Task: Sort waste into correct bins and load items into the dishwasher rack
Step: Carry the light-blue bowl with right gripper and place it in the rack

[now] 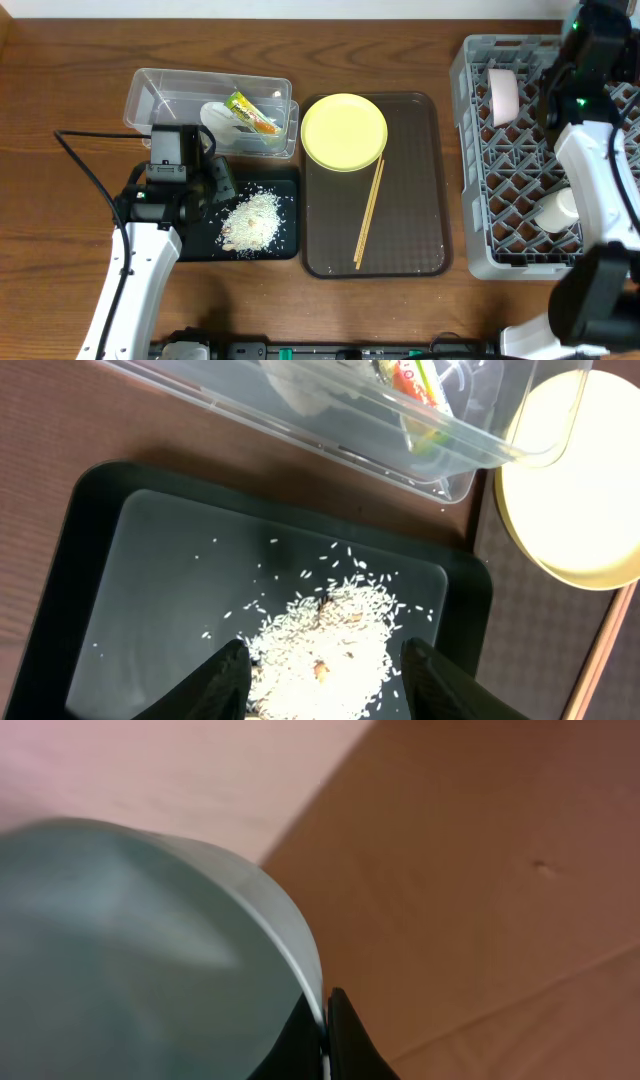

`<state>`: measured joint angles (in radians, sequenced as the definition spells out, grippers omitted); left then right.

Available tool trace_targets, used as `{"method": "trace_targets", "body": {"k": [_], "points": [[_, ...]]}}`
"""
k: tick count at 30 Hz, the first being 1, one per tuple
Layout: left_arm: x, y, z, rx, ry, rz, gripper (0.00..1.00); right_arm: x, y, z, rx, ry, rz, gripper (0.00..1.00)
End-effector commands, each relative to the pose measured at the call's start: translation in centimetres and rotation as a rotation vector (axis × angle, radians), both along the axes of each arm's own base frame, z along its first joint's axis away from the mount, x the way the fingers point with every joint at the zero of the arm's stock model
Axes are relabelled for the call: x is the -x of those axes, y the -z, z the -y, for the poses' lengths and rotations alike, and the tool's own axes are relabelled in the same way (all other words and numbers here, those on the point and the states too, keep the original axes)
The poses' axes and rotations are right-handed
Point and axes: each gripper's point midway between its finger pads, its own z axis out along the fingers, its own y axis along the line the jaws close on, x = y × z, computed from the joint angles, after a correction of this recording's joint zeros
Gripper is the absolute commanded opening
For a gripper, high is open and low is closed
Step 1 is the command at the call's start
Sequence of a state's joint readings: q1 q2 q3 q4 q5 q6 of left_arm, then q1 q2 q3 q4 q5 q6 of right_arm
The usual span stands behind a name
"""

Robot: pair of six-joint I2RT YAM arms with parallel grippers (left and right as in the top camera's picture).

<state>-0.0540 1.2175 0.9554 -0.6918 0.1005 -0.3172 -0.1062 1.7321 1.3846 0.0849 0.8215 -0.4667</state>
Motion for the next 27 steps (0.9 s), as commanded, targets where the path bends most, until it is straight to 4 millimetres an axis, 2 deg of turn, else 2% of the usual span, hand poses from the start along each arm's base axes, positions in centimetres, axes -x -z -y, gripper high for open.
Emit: {"method": "trace_targets", "body": {"k": [1,6,11,15,23,27], "points": [[-0.1,0.0,-0.3,-0.009,-0.011,0.0,0.52,0.6,2.3,2.8,0.108,0.141,-0.133,0.01],[-0.1,0.0,-0.3,-0.009,-0.011,0.0,0.52,0.1,6.4,3.9,0.122,0.221,-0.193,0.01],[-0.1,0.0,-0.3,-0.009,-0.011,0.0,0.52,-0.9,10.2,3.3,0.121,0.212,-0.261,0.01],[-0.1,0.0,-0.3,-0.009,-0.011,0.0,0.52,-1.7,12.2,1.9,0.099,0.188,-0.265,0.01],[-0.1,0.0,-0.3,-0.009,-0.011,0.0,0.52,-2.6,15.4,-2.5,-0.018,0.077,-0.275,0.01],[-0.1,0.0,-0.3,-0.009,-0.011,0.0,0.52,-2.2,16.5,-4.6,-0.055,0.057,-0.302,0.01]]}}
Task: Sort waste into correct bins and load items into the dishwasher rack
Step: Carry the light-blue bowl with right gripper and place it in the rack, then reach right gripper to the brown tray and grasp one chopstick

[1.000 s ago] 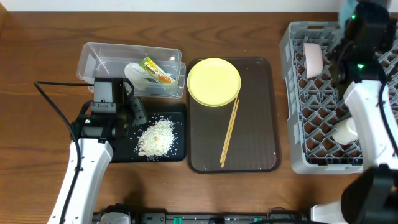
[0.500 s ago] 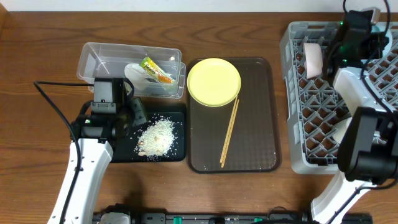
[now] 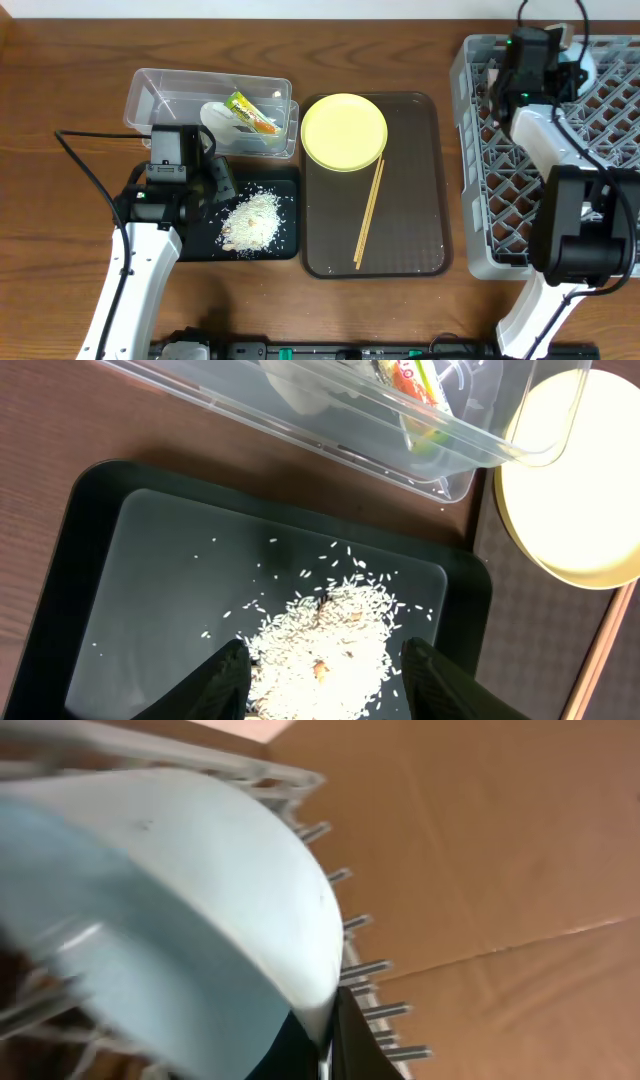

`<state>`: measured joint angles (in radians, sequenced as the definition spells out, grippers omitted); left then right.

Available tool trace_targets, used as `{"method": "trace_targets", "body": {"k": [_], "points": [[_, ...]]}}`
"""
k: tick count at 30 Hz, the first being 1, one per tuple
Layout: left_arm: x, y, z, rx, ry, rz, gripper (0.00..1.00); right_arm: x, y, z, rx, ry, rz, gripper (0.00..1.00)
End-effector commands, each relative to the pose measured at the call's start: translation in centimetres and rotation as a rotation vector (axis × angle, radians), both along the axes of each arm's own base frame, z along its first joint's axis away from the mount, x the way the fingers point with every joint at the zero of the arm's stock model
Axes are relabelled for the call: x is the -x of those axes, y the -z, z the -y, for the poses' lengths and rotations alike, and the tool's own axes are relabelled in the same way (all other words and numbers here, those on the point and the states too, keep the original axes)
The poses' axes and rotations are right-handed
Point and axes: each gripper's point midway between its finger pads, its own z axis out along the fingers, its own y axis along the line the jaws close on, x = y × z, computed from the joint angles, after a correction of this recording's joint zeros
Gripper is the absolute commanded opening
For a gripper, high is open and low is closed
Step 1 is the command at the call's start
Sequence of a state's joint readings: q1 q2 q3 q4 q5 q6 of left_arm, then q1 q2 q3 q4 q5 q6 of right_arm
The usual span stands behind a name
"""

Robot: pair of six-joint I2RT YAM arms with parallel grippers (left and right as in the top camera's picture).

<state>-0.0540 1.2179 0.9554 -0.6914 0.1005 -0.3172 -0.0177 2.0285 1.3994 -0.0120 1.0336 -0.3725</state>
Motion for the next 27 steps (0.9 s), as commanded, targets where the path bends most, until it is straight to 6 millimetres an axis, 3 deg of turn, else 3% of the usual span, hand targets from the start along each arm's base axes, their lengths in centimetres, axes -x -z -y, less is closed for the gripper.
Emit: {"method": "trace_targets", "body": {"k": [1,6,9,11,14,19,23,27], "points": [[-0.1,0.0,-0.3,-0.009,-0.011,0.0,0.52,-0.5,2.7,-2.9,-0.092,-0.063,-0.002,0.01],[-0.1,0.0,-0.3,-0.009,-0.011,0.0,0.52,0.2,1.8,-5.0,-0.137,-0.073,0.02,0.01],[-0.1,0.0,-0.3,-0.009,-0.01,-0.001,0.52,0.6,0.9,-7.1,-0.265,-0.155,0.024,0.04],[-0.1,0.0,-0.3,-0.009,-0.011,-0.001,0.52,0.9,-0.1,-9.1,-0.394,-0.243,0.032,0.13],[0.0,0.0,-0.3,-0.009,-0.011,-0.003,0.52,2.0,-2.2,-12.3,-0.58,-0.36,0.056,0.38],[0.0,0.0,-0.3,-0.009,-0.011,-0.003,0.52,5.1,-4.4,-18.8,-0.972,-0.514,0.061,0.4],[0.0,0.0,-0.3,-0.009,-0.011,-0.003,0.52,8.3,-3.6,-24.4,-1.22,-0.601,-0.074,0.41],[0.0,0.0,-0.3,-0.009,-0.011,-0.003,0.52,11.1,-0.8,-27.7,-1.275,-0.604,-0.243,0.42]]}}
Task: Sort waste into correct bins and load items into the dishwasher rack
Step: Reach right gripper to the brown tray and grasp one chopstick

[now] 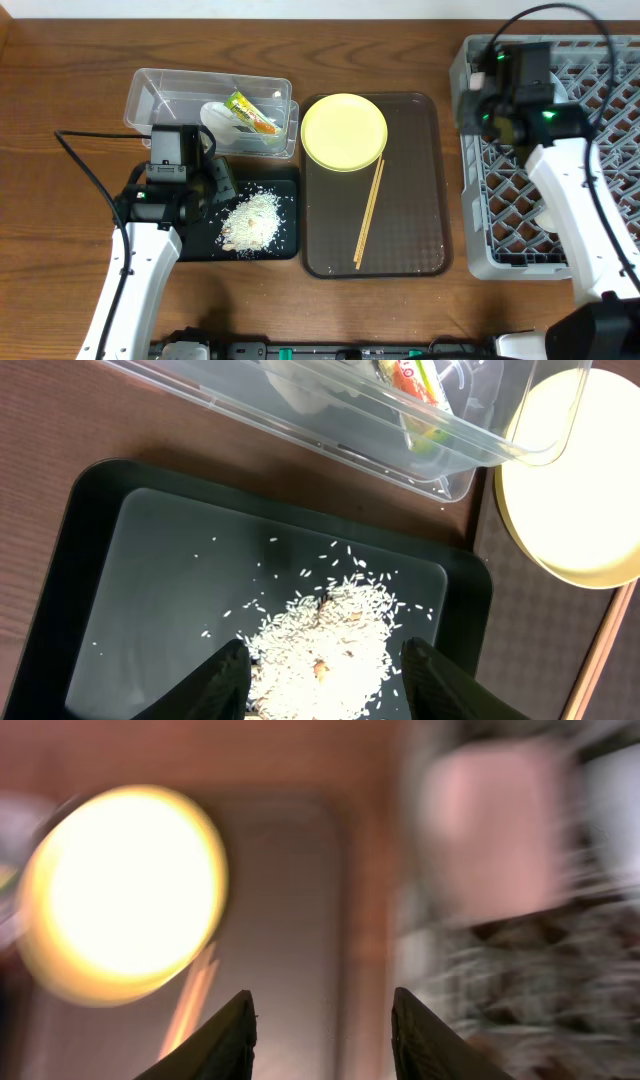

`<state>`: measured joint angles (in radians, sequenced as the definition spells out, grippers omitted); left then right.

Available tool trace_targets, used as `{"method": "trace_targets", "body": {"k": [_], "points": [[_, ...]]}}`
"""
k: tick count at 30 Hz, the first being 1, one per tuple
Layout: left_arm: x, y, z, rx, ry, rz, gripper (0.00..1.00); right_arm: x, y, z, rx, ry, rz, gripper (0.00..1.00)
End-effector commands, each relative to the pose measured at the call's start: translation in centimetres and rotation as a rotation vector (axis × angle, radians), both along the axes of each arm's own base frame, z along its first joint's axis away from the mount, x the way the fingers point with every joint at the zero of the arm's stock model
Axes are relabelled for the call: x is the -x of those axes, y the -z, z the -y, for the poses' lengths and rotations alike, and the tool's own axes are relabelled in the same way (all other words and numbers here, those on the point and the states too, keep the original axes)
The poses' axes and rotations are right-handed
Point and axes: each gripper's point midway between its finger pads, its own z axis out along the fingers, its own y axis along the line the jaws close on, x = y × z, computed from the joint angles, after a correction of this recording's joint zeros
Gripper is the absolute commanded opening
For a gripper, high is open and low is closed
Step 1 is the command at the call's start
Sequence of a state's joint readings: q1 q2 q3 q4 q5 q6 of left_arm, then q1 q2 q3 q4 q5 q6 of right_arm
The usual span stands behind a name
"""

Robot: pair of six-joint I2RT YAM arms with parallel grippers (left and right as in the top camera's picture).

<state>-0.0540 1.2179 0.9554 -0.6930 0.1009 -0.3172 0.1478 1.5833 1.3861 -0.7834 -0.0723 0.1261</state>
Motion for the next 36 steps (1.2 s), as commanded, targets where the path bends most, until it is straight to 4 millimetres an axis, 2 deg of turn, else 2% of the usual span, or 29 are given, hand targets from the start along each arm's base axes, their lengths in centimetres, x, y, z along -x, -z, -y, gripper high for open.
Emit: {"method": "trace_targets", "body": {"k": [1,4,9,13,17,25,36], "points": [[-0.1,0.0,-0.3,-0.009,-0.011,-0.002,0.52,2.6,2.8,-5.6,-0.141,-0.124,-0.137,0.43],[-0.1,0.0,-0.3,-0.009,-0.011,-0.002,0.52,4.1,5.5,-7.9,-0.128,-0.177,-0.2,0.44],[-0.1,0.0,-0.3,-0.01,-0.011,-0.003,0.52,6.5,10.2,-10.5,-0.116,-0.134,-0.333,0.43],[-0.1,0.0,-0.3,-0.009,-0.011,-0.003,0.52,8.2,13.2,-11.7,-0.075,-0.109,-0.416,0.37],[0.0,0.0,-0.3,-0.01,-0.011,-0.003,0.52,9.0,15.5,-12.0,0.0,-0.066,-0.456,0.37],[-0.1,0.0,-0.3,-0.01,-0.011,-0.003,0.52,10.2,17.9,-11.9,0.119,0.022,-0.48,0.36],[-0.1,0.0,-0.3,-0.01,-0.011,-0.002,0.52,10.6,18.2,-11.4,0.14,0.039,-0.492,0.36]]}}
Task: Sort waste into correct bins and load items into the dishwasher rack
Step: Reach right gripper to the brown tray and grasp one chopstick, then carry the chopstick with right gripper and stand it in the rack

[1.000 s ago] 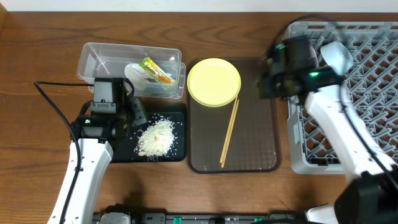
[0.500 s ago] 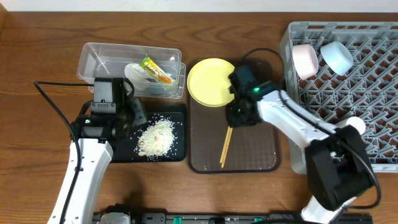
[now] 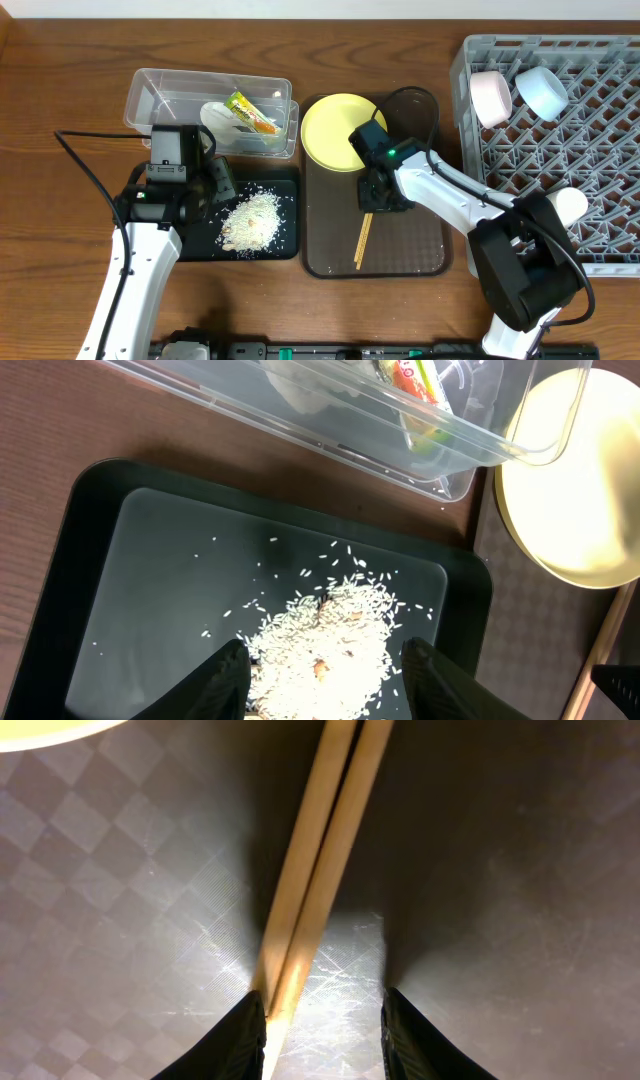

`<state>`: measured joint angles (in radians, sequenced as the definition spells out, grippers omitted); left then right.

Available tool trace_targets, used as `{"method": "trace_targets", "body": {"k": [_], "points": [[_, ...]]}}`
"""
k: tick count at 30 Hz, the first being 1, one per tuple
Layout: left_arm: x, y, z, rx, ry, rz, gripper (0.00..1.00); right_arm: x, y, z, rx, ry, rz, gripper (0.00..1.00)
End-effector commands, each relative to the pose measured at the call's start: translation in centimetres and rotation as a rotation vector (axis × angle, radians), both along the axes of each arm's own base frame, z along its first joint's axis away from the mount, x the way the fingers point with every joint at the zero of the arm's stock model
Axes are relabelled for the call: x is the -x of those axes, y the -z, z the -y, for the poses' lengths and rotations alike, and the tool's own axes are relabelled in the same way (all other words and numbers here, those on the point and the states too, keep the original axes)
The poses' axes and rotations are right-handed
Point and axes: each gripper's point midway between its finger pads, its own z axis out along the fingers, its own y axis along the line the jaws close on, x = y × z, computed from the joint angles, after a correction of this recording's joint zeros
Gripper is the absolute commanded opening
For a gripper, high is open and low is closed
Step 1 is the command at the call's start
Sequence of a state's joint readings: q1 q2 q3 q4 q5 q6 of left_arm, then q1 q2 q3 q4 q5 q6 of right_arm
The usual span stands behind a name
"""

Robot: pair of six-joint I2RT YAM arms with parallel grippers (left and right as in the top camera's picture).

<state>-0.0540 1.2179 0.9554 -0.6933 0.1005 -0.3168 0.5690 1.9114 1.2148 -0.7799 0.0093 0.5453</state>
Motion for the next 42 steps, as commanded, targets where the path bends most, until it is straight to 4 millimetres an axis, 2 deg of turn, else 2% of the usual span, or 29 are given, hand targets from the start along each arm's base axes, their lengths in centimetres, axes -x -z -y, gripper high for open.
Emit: {"method": "trace_targets", "body": {"k": [1,11,12,16,18,25,30,35,38,42], "points": [[-0.1,0.0,-0.3,-0.009,-0.011,-0.002,0.52,0.4,0.5,0.5,0.034,0.017,-0.005,0.36],[-0.1,0.0,-0.3,-0.009,-0.011,-0.002,0.52,1.9,2.1,1.3,0.052,0.018,-0.033,0.35],[-0.1,0.0,-0.3,-0.009,-0.011,-0.002,0.52,2.0,2.1,1.4,0.053,0.017,-0.035,0.32],[-0.1,0.0,-0.3,-0.009,-0.011,-0.002,0.52,1.8,2.1,1.5,0.052,0.023,-0.034,0.09],[-0.1,0.0,-0.3,-0.009,-0.011,-0.002,0.52,1.6,2.1,1.9,0.052,0.036,-0.035,0.02],[-0.1,0.0,-0.3,-0.009,-0.011,-0.002,0.52,-0.2,1.4,4.5,0.043,0.086,-0.017,0.01],[0.0,0.0,-0.3,-0.009,-0.011,-0.005,0.52,-2.5,-1.9,6.3,-0.009,0.037,0.065,0.01],[0.0,0.0,-0.3,-0.009,-0.011,-0.005,0.52,-4.4,-7.4,8.1,-0.063,-0.015,0.218,0.01],[0.0,0.0,-0.3,-0.009,-0.011,-0.005,0.52,-4.6,-10.9,9.6,-0.07,-0.042,0.309,0.01],[0.0,0.0,-0.3,-0.009,-0.011,-0.005,0.53,-4.1,-14.0,11.9,-0.043,-0.064,0.38,0.01]]}}
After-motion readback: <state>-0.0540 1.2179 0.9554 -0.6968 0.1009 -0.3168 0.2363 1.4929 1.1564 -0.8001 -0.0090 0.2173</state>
